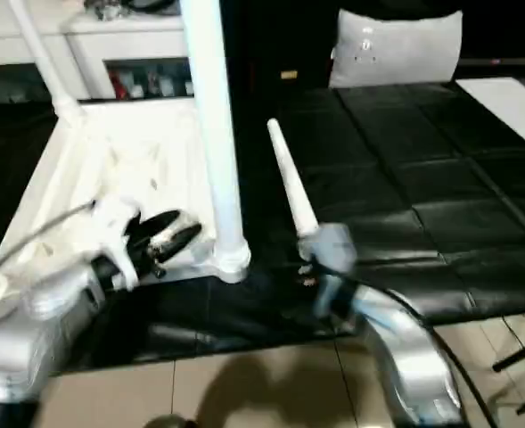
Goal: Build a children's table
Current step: Rotate leg to tighten
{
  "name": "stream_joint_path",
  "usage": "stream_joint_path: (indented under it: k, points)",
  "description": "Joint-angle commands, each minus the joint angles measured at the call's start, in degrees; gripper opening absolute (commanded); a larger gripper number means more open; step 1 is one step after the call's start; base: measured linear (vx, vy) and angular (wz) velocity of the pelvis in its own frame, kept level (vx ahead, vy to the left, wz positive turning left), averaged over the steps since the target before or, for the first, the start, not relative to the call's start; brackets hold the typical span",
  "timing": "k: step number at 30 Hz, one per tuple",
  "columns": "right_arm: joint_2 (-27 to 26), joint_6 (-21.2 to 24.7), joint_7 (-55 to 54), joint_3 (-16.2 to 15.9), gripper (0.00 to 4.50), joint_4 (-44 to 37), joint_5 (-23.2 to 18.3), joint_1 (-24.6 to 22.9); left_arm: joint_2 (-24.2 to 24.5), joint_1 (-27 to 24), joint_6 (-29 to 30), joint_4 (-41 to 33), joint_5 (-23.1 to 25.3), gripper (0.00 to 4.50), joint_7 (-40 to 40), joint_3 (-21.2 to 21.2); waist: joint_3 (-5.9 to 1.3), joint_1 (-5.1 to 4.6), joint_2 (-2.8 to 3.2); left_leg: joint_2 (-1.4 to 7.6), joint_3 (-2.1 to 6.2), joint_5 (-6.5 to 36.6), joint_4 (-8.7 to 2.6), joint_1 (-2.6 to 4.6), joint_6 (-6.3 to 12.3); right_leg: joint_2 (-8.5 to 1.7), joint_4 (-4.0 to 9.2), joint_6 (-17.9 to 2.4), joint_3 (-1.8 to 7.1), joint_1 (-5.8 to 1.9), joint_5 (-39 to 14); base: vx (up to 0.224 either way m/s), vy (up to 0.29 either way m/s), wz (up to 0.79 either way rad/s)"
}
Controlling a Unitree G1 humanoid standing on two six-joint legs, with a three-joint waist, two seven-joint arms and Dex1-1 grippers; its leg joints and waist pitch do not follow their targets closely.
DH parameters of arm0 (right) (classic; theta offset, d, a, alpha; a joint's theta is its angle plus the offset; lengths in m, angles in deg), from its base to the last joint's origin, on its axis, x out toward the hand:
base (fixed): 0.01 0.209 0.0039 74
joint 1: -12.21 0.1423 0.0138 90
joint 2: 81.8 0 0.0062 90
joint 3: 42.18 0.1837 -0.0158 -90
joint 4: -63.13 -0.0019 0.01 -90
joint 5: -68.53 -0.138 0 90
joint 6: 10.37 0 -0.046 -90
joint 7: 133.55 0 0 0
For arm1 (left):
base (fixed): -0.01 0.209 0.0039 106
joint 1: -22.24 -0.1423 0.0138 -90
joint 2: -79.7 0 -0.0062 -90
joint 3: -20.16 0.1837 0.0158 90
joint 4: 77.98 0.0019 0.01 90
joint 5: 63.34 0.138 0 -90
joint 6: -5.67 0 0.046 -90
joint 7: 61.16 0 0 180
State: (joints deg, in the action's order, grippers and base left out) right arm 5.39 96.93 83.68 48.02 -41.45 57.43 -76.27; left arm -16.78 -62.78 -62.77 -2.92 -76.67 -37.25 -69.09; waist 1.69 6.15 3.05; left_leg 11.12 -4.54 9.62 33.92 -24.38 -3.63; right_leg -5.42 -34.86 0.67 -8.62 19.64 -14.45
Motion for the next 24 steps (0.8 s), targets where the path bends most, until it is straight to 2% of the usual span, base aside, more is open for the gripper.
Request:
stream_joint_path:
  k: [1, 2, 3, 4, 5, 6, 7, 8, 9, 10, 11, 12, 13, 14, 15, 16, 17, 18, 19, 20, 21, 22, 23, 24]
  points:
    - [-1.7, 1.9, -4.4, 1.0, 4.50, -4.8, 0.6, -1.3, -1.3, -0.7, 2.5, -3.4, 2.7, 2.38, -5.1, 0.3, -1.83, -0.90, 0.45, 0.28, 3.33, 11.6, -5.36, -0.04, 10.71, -0.49, 2.98, -11.1, 0.19, -3.17, -3.6, -0.021, -0.029, 0.44]
    - [-1.7, 1.9, -4.4, 1.0, 4.50, -4.8, 0.6, -1.3, -1.3, -0.7, 2.5, -3.4, 2.7, 2.38, -5.1, 0.3, -1.32, -0.98, 1.06, -0.55, 4.45, 16.8, -6.14, -0.45, 8.23, -0.58, 2.92, -11.1, 0.12, -3.76, -8.4, -0.021, -0.029, 0.44]
    - [-2.1, 2.5, -5.1, 1.2, 4.50, -5.3, 0.5, -1.5, -1.6, -0.8, 2.7, -3.4, 3.1, 2.38, -5.6, 0.5, -1.26, -0.94, 0.91, -0.95, 4.79, 19.5, -6.22, -0.42, 6.40, -0.95, 3.29, -11.2, 0.33, -3.71, -10.7, -0.033, -0.027, 0.46]
    - [-4.6, 5.9, -9.6, 2.9, 4.50, -7.6, -0.9, -2.7, -2.3, -1.5, 2.6, -3.2, 5.5, 2.38, -8.4, 1.1, -0.57, -0.76, 0.08, -2.63, 4.22, 23.8, -6.29, -1.46, 3.08, -2.73, 4.78, -10.8, 0.77, -3.92, -17.4, -0.029, -0.027, 0.52]
    - [-5.4, 6.8, -10.7, 3.3, 4.50, -8.1, -1.5, -3.0, -2.5, -1.7, 2.4, -3.3, 6.1, 2.38, -9.1, 1.1, -1.02, -0.90, -1.21, 0.01, 0.88, 20.8, -3.63, 2.38, 1.70, -6.12, 7.00, -10.9, 4.51, -1.99, -23.2, -0.029, -0.027, 0.52]
    - [-6.0, 7.6, -11.6, 3.6, 4.50, -8.6, -2.1, -3.2, -2.6, -1.9, 2.2, -3.3, 6.5, 2.38, -9.7, 1.2, -0.48, -0.36, -1.56, -0.24, -0.05, 16.8, -3.36, 1.13, 2.90, -7.47, 7.80, -10.1, 5.64, -2.84, -26.7, -0.026, -0.015, 0.19]
    - [-6.3, 8.3, -12.5, 3.6, 4.50, -8.7, -2.0, -3.2, -2.6, -2.0, 2.7, -3.4, 7.0, 2.38, -10.5, 1.2, -0.59, 0.81, -1.67, 0.10, -0.73, 12.0, -2.21, 0.41, 4.59, -9.71, 9.03, -8.3, 6.84, -3.82, -29.5, 0.000, 0.000, 0.00]
    - [-6.5, 8.2, -13.9, 3.2, 4.50, -8.3, -0.5, -2.6, -2.8, -2.3, 2.4, -3.9, 6.9, 2.38, -10.7, 1.2, -0.96, 2.46, -1.90, 1.49, -0.85, 2.9, -0.76, -0.42, 7.56, -11.88, 8.93, -6.5, 8.07, -4.03, -27.5, 0.000, 0.000, 0.00]
    - [-6.5, 8.2, -13.9, 3.2, 4.50, -8.3, -0.5, -2.6, -2.8, -2.3, 2.4, -3.9, 6.9, 2.38, -10.7, 1.2, -1.23, 2.74, -1.46, 1.62, -1.10, 1.5, -1.66, -0.23, 7.96, -10.63, 8.55, -7.0, 7.22, -3.99, -24.7, 0.011, 0.080, -0.14]
    - [-6.6, 8.1, -14.8, 2.7, 4.50, -8.1, 0.4, -2.3, -2.9, -2.5, 2.8, -4.4, 6.9, 2.38, -11.2, 1.4, -1.68, 2.30, -0.67, 1.70, -1.80, 0.9, -4.18, 0.68, 8.85, -5.88, 6.36, -8.2, 5.14, -3.25, -16.9, 0.035, 0.116, -0.16]
    - [-6.6, 8.1, -14.8, 2.7, 4.50, -8.1, 0.4, -2.3, -2.9, -2.5, 2.8, -4.4, 6.9, 2.38, -11.2, 1.4, -1.37, 1.43, -0.78, 1.43, -2.09, 2.1, -4.90, 1.13, 9.40, -3.57, 5.45, -8.2, 4.31, -2.57, -14.0, 0.035, 0.116, -0.16]
    - [-8.4, 8.1, -18.0, 3.6, 4.50, -7.0, 1.2, -1.6, -2.6, -2.9, 2.9, -4.7, 7.1, 2.38, -11.6, 1.1, -2.66, 0.88, 0.25, 2.09, -1.76, 2.3, -4.40, 4.17, 9.55, -1.69, 3.44, -8.8, 4.26, -1.10, -7.0, 0.051, 0.123, -0.08]
    - [-9.3, 8.1, -19.3, 4.1, 4.50, -6.6, 1.2, -1.4, -2.4, -3.2, 2.7, -4.5, 7.4, 2.38, -11.7, 1.0, -2.94, -0.24, -0.01, 2.44, -0.71, -2.5, -4.25, 3.91, 9.77, -0.47, 1.97, -8.5, 4.61, -0.72, 0.9, 0.036, 0.105, -0.01]
    - [-9.7, 8.4, -19.9, 4.2, 4.50, -6.6, 1.2, -1.4, -2.4, -3.4, 2.6, -4.5, 7.6, 2.38, -11.8, 1.0, -2.92, -0.44, 0.08, 2.61, -0.79, -4.2, -3.91, 4.10, 7.13, -0.48, 1.83, -7.9, 5.01, -0.22, 5.3, 0.036, 0.105, -0.01]
    - [-9.7, 8.7, -19.8, 3.9, 4.50, -6.6, 0.9, -1.3, -2.6, -3.7, 1.4, -4.1, 7.5, 2.38, -11.9, 0.3, -2.80, -0.78, -0.36, 2.34, -1.12, -3.5, -4.01, 3.70, 5.95, -0.78, 1.99, -7.7, 5.15, -0.52, 6.5, 0.008, 0.087, -0.06]
    - [-9.3, 8.9, -19.7, 3.5, 4.50, -6.7, 0.6, -1.2, -2.9, -3.8, 0.7, -3.9, 7.5, 2.38, -12.2, -0.1, -2.78, -0.85, -0.82, 1.58, -1.79, -1.4, -4.14, 3.10, 3.79, -1.21, 2.27, -6.9, 5.25, -1.08, 7.6, -0.017, 0.063, -0.12]
    - [-9.0, 9.0, -19.6, 3.1, 4.50, -6.6, 0.7, -1.1, -3.1, -3.9, 0.3, -3.8, 7.4, 2.38, -12.5, -0.4, -2.57, -0.91, -0.96, 1.25, -2.39, 3.7, -4.67, 2.70, 1.45, -1.72, 2.77, -6.0, 5.57, -1.30, 5.9, -0.017, 0.063, -0.12]
    - [-8.9, 9.1, -19.7, 3.0, 4.50, -6.5, 0.6, -1.0, -3.4, -3.9, 0.0, -3.9, 7.2, 2.38, -12.7, -0.7, -2.37, -0.95, -1.36, 1.20, -2.66, 7.0, -4.92, 2.58, 0.49, -1.99, 3.15, -5.6, 5.78, -1.26, 3.9, 0.000, 0.000, 0.00]
    - [-8.4, 8.9, -19.5, 2.8, 4.50, -6.0, 0.8, -0.7, -3.6, -3.9, -0.1, -4.2, 6.9, 2.38, -13.2, -0.8, -1.76, -1.11, -1.58, 1.34, -2.95, 17.5, -5.83, 2.68, -2.40, -2.65, 4.08, -4.3, 6.28, -0.91, -6.1, -0.052, 0.000, -0.09]
    - [-8.4, 8.9, -19.5, 2.8, 4.50, -6.0, 0.8, -0.7, -3.6, -3.9, -0.1, -4.2, 6.9, 2.38, -13.2, -0.8, -1.76, -1.11, -1.58, 1.34, -2.95, 17.5, -5.83, 2.68, -2.40, -2.65, 4.08, -4.3, 6.28, -0.91, -6.1, -0.052, 0.000, -0.09]
    - [-8.1, 8.7, -19.3, 2.6, 4.50, -5.7, 1.1, -0.6, -3.6, -4.0, -0.2, -4.4, 6.8, 2.38, -13.3, -0.8, -1.36, -1.21, -1.70, 1.30, -2.99, 23.1, -6.13, 2.91, -3.71, -2.99, 4.91, -3.0, 6.60, -0.44, -14.0, -0.059, -0.014, -0.09]
    - [-7.8, 8.8, -18.9, 2.5, 4.50, -5.4, 1.0, -0.6, -3.1, -4.0, -0.5, -4.6, 7.4, 2.38, -13.3, -0.5, -1.16, -1.30, -1.99, 1.24, -3.01, 26.3, -6.16, 3.18, -4.44, -3.26, 5.62, -2.0, 6.96, -0.03, -19.8, -0.066, -0.025, -0.03]
    - [-8.4, 9.2, -19.5, 3.1, 4.50, -5.4, 0.6, -0.8, -3.0, -4.1, -0.9, -4.6, 7.4, 2.38, -13.2, -0.3, -1.00, -0.91, -1.78, 0.03, -1.86, 27.2, -6.84, 1.13, -1.92, -3.85, 6.11, -1.2, 5.16, -1.39, -23.7, -0.066, -0.025, -0.03]
    - [-8.4, 9.2, -19.5, 3.1, 4.50, -5.4, 0.6, -0.8, -3.0, -4.1, -0.9, -4.6, 7.4, 2.38, -13.2, -0.3, -1.18, -1.30, -2.14, -0.06, -1.48, 25.9, -6.53, 0.82, -1.11, -4.23, 6.22, -1.1, 4.99, -1.57, -23.8, -0.053, -0.034, 0.07]
